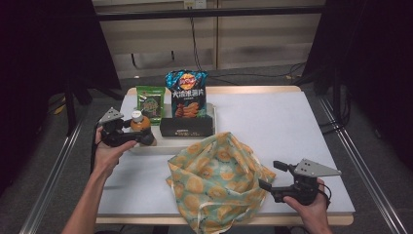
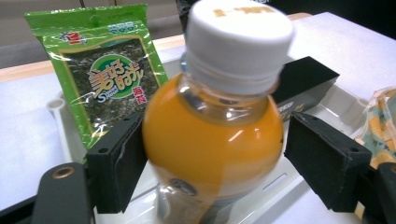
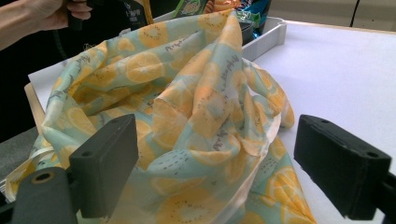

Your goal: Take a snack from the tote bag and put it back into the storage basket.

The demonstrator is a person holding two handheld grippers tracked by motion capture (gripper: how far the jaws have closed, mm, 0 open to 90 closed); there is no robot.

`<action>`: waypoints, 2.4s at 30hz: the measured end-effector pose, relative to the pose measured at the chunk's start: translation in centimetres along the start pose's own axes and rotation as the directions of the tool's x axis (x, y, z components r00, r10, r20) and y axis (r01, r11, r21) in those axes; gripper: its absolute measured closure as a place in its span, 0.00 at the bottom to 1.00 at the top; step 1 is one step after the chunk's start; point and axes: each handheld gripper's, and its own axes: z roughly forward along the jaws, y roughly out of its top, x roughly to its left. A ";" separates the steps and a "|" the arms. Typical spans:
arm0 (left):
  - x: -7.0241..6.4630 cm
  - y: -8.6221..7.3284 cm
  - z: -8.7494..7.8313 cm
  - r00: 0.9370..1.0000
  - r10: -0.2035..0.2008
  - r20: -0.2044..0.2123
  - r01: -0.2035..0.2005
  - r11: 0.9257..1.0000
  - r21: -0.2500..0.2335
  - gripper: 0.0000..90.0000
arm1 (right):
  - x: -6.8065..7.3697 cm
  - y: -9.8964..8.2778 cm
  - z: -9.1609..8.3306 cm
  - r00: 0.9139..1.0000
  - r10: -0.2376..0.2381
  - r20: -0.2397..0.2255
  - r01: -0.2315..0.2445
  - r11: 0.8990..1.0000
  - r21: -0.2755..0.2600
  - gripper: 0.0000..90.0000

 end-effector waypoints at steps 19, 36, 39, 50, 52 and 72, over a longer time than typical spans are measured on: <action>-0.9 -0.5 0.0 0.998 -0.026 -0.056 0.027 1.000 0.011 0.27 | 0.1 0.2 0.4 1.000 -0.013 -0.017 0.014 1.000 0.007 0.15; 1.2 0.4 0.2 0.998 0.011 0.062 -0.013 0.999 0.033 0.34 | 0.2 0.3 0.4 1.000 -0.013 -0.008 0.013 1.000 0.011 0.15; 1.7 0.9 0.1 0.996 0.037 0.083 -0.039 0.999 0.031 0.34 | 0.2 0.3 0.5 1.000 -0.013 -0.007 0.013 1.000 0.011 0.14; 3.0 1.3 1.0 0.983 0.115 0.146 -0.123 0.991 0.051 0.34 | 0.1 0.3 0.6 1.000 -0.010 -0.010 0.011 1.000 0.011 0.14; 3.2 1.2 1.2 0.980 0.133 0.147 -0.143 0.988 0.064 0.34 | 0.2 0.3 0.7 1.000 -0.009 -0.012 0.009 1.000 0.011 0.14; 3.8 0.4 1.9 0.978 0.122 0.170 -0.128 0.991 0.028 0.23 | 0.3 0.2 0.9 1.000 -0.009 -0.017 0.010 1.000 0.022 0.13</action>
